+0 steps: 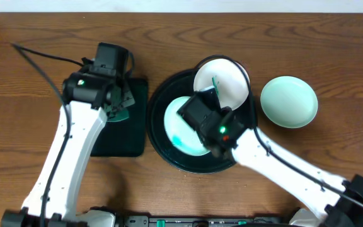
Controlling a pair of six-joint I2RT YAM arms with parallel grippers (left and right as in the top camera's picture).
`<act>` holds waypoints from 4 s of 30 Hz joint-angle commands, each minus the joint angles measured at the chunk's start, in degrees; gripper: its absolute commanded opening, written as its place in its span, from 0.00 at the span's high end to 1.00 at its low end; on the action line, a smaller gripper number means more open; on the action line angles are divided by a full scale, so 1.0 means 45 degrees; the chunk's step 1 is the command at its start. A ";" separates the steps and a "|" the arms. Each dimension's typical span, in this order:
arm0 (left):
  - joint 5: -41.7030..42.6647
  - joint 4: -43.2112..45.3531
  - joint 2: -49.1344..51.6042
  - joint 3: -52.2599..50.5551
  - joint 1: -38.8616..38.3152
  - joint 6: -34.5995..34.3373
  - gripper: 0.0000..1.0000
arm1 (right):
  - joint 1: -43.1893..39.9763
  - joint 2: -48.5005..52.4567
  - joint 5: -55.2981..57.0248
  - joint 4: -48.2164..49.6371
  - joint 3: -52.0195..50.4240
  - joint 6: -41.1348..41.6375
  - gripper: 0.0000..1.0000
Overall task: Clean dirty plates on tray and stack at the side
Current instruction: 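Lift the plate with right gripper and carry it right, then stack the plate onto the first pale green plate and release, then reach right gripper to the pinkish-white plate rim on the round tray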
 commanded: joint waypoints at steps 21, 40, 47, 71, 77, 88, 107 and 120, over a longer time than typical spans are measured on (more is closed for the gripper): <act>0.1010 0.1010 0.1122 0.0087 0.0393 0.0141 0.93 | 0.4192 -0.0743 1.3002 -0.0267 0.0262 -0.0146 0.99; 0.2686 0.1316 0.1132 0.0087 0.1637 0.0141 0.93 | -0.4109 -0.2526 -0.4308 0.0471 0.0311 0.1112 0.99; 0.2691 0.1297 0.1132 0.0087 0.1637 0.0146 0.93 | -0.9724 -0.2730 -0.6052 -0.0510 0.0306 0.0913 0.99; 0.2686 0.1161 0.1132 -0.0019 0.1613 0.0155 0.93 | -1.4246 0.1627 -0.6411 0.1161 -0.0763 -0.0719 0.76; 0.2686 0.1161 0.1132 -0.0019 0.1613 0.0151 0.93 | -1.3964 0.1389 -0.8796 0.0971 0.0175 -0.2511 0.50; 0.2691 0.1161 0.1132 -0.0019 0.1613 0.0151 0.93 | -1.0958 0.3327 -1.0239 0.0039 0.4726 -0.5843 0.46; 0.2696 0.1248 0.1137 -0.0019 0.1613 0.0141 0.93 | -0.9748 0.8811 -1.0671 -0.1880 0.8408 -0.8262 0.90; 0.2696 0.1127 0.1137 -0.0029 0.1613 0.0146 0.93 | -0.9039 0.6640 -1.0797 -0.4391 0.8408 -0.5469 0.99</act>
